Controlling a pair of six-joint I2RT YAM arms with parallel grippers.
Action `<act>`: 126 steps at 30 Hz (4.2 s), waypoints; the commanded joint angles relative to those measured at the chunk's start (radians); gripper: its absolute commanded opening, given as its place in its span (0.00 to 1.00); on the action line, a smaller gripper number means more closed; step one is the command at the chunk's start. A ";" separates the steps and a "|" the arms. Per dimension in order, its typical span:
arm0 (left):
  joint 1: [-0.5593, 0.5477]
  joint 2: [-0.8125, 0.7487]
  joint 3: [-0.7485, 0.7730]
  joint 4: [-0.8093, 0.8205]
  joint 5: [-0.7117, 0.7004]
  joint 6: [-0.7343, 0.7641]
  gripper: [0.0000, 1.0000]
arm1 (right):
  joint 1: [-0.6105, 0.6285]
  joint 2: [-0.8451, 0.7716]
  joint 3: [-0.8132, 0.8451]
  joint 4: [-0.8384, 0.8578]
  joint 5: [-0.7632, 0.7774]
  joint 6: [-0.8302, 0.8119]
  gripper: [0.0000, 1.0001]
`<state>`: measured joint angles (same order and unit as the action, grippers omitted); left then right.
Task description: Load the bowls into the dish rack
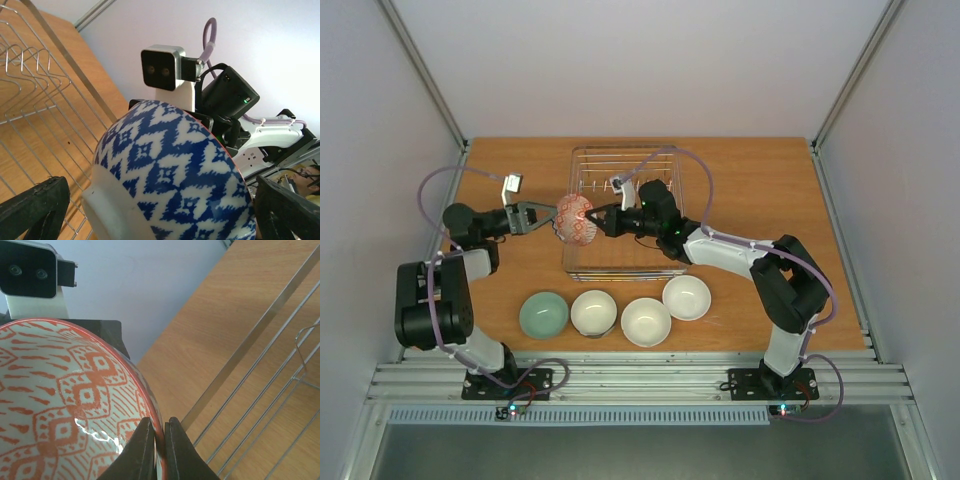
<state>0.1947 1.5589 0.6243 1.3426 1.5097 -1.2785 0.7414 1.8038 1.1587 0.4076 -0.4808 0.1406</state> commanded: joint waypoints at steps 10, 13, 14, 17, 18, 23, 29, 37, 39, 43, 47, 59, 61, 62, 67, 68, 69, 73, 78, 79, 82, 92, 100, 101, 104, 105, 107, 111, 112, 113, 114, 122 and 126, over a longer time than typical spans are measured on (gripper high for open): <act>0.037 -0.051 0.094 0.069 0.042 -0.120 0.99 | 0.009 -0.029 0.044 0.015 0.041 -0.093 0.01; 0.120 -0.051 0.134 0.070 0.017 -0.188 0.99 | 0.009 -0.037 0.038 0.010 0.044 -0.102 0.01; 0.148 -0.051 0.156 0.069 0.011 -0.213 0.99 | 0.010 -0.044 0.030 0.012 0.044 -0.106 0.01; 0.214 -0.067 0.216 0.041 -0.006 -0.290 0.99 | 0.014 -0.072 0.002 0.013 0.063 -0.118 0.01; 0.226 -0.072 0.239 0.017 -0.006 -0.308 0.99 | 0.014 -0.079 -0.004 0.007 0.067 -0.122 0.01; 0.260 -0.144 0.391 0.067 0.018 -0.432 0.99 | 0.020 -0.113 -0.021 -0.027 0.089 -0.163 0.01; 0.407 -0.286 0.461 -0.575 -0.075 -0.066 0.99 | 0.032 -0.148 -0.028 -0.046 0.108 -0.182 0.01; 0.220 -0.317 0.622 -1.928 -0.563 1.211 0.99 | 0.041 -0.183 -0.023 -0.065 0.122 -0.214 0.01; 0.146 -0.281 0.605 -2.019 -0.567 1.248 0.99 | 0.042 -0.182 -0.017 -0.073 0.126 -0.227 0.01; 0.019 -0.233 0.535 -2.112 -0.538 1.337 0.99 | 0.042 -0.206 -0.025 -0.081 0.151 -0.272 0.01; -0.039 -0.234 0.514 -2.172 -0.417 1.374 0.99 | 0.017 -0.202 -0.047 -0.031 0.126 -0.271 0.01; -0.061 -0.392 0.534 -2.203 -0.350 1.312 0.99 | -0.071 -0.125 -0.161 0.303 -0.030 -0.088 0.01; -0.063 -0.393 0.536 -2.206 -0.343 1.297 0.99 | -0.083 -0.089 -0.147 0.357 -0.063 -0.059 0.01; -0.063 -0.391 0.535 -2.210 -0.350 1.297 0.99 | -0.085 -0.073 -0.140 0.380 -0.070 -0.044 0.01; -0.068 -0.360 0.504 -2.205 -0.404 1.299 1.00 | -0.088 -0.008 -0.087 0.433 -0.112 0.008 0.01; -0.070 -0.351 0.496 -2.198 -0.408 1.296 0.99 | -0.088 0.001 -0.079 0.440 -0.119 0.016 0.01; -0.071 -0.344 0.488 -2.189 -0.408 1.294 0.99 | -0.088 0.011 -0.073 0.450 -0.124 0.023 0.01; -0.086 -0.327 0.474 -2.169 -0.431 1.294 0.99 | -0.088 0.036 -0.056 0.480 -0.141 0.044 0.01; -0.103 -0.328 0.456 -2.132 -0.460 1.247 0.99 | -0.085 0.044 -0.045 0.489 -0.153 0.053 0.01; -0.105 -0.327 0.456 -2.126 -0.460 1.243 0.99 | -0.083 0.049 -0.042 0.491 -0.155 0.057 0.01; -0.109 -0.324 0.454 -2.107 -0.457 1.227 0.99 | -0.075 0.060 -0.040 0.494 -0.157 0.059 0.01; -0.119 -0.340 0.440 -2.060 -0.418 1.196 0.99 | -0.055 0.110 -0.006 0.498 -0.164 0.068 0.01; -0.127 -0.311 0.439 -2.044 -0.439 1.197 0.99 | -0.034 0.118 0.009 0.493 -0.174 0.068 0.01; -0.129 -0.308 0.439 -2.044 -0.439 1.197 0.99 | -0.031 0.120 0.007 0.495 -0.173 0.067 0.01; -0.130 -0.309 0.439 -2.039 -0.432 1.197 0.98 | -0.024 0.133 0.006 0.497 -0.170 0.066 0.01; -0.130 -0.311 0.439 -2.039 -0.422 1.201 0.93 | -0.024 0.138 0.006 0.500 -0.169 0.067 0.01; -0.131 -0.319 0.438 -2.039 -0.410 1.206 0.88 | -0.024 0.149 0.010 0.506 -0.174 0.075 0.01; -0.131 -0.341 0.434 -2.030 -0.421 1.209 0.89 | -0.022 0.166 0.019 0.525 -0.182 0.090 0.01; -0.132 -0.343 0.434 -2.029 -0.422 1.209 0.86 | -0.022 0.168 0.018 0.528 -0.179 0.090 0.01; -0.131 -0.345 0.434 -2.027 -0.417 1.211 0.75 | -0.022 0.170 0.018 0.529 -0.179 0.090 0.01; -0.131 -0.345 0.434 -2.028 -0.413 1.211 0.62 | -0.021 0.171 0.019 0.530 -0.179 0.090 0.01; -0.131 -0.335 0.437 -2.039 -0.417 1.216 0.01 | -0.022 0.174 0.015 0.536 -0.182 0.090 0.01; -0.131 -0.343 0.444 -2.040 -0.426 1.221 0.00 | -0.022 0.168 0.013 0.535 -0.183 0.081 0.36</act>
<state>0.0765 1.2373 1.0615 -0.7288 1.0210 -0.0738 0.7044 1.9759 1.1416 0.8608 -0.6357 0.2173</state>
